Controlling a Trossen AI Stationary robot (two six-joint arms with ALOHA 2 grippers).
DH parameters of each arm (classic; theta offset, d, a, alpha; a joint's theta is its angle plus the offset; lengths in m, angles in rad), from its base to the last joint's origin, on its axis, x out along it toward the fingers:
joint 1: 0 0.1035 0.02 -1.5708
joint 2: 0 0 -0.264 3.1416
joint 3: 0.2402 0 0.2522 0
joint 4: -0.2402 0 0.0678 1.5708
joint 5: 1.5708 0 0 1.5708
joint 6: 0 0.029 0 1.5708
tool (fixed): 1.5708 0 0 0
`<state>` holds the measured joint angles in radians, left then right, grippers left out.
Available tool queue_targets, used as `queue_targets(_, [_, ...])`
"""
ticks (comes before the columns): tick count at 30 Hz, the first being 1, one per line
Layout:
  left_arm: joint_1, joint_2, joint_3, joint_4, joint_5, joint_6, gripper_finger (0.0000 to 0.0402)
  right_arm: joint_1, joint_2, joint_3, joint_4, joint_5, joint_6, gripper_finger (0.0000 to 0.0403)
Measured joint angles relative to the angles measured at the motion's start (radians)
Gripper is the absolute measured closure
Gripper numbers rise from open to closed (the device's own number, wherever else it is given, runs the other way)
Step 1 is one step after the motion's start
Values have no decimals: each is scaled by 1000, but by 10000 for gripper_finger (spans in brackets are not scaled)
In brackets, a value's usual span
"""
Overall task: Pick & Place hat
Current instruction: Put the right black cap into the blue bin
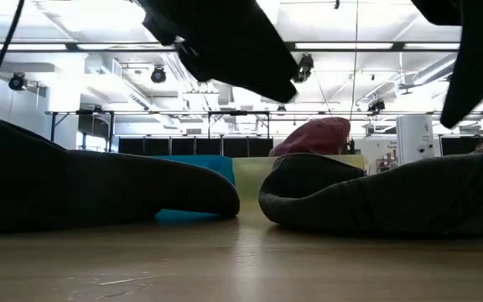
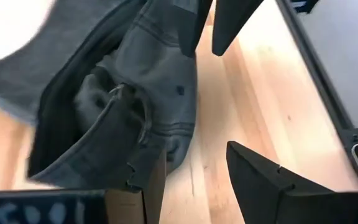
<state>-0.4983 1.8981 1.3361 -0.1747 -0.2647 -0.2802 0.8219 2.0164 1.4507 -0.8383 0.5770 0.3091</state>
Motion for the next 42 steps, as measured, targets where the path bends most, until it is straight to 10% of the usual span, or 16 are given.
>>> queue_targets(25, [-110,-191,-1,-280,-243,-61,239,-82,65,-65,62,-150,81,237])
queue_targets(42, [-108,-578,-2,-307,-454,-94,239,-98,54,-4,-21,-252,452,393])
